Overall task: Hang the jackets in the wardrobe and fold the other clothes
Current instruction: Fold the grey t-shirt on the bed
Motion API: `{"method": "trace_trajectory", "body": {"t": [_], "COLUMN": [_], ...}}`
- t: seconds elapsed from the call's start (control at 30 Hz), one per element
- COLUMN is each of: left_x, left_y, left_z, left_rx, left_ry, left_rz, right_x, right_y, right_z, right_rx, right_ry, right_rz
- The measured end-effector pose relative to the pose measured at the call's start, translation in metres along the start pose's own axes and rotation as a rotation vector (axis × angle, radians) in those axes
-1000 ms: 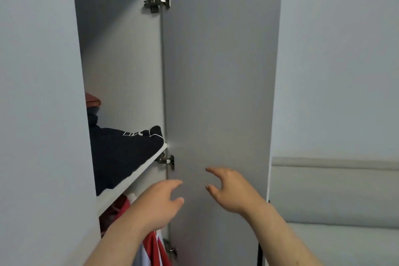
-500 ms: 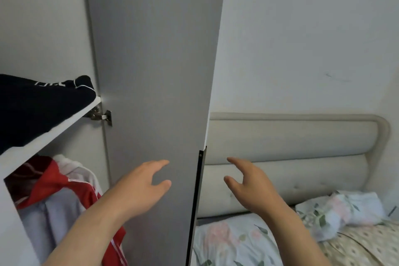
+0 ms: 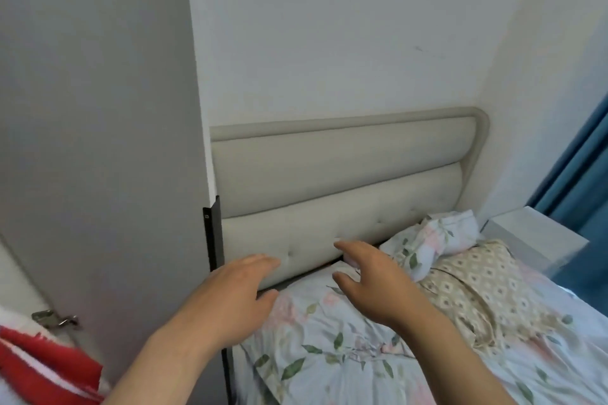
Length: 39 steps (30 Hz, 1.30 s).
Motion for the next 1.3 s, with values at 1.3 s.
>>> {"method": "trace_trajectory", "body": {"t": [1.3], "left_x": [0.172], "left_y": [0.068], "left_z": [0.24], "left_rx": [1.04], "left_ry": [0.011], "left_rz": [-0.661], "right_x": [-0.032], "right_y": [-0.318], "right_z": [0.072], "right_rx": [1.253], "right_ry": [-0.053], "right_rz": [0.414]}}
Point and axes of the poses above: each hand's wrist, its own y-axis towards the middle knuckle, its own x-axis out of the palm, z = x × y, the point moved 4 cm from there along y, towards the middle knuckle, and after that the axes turned 8 degrees about y, right-handed, at the moved point
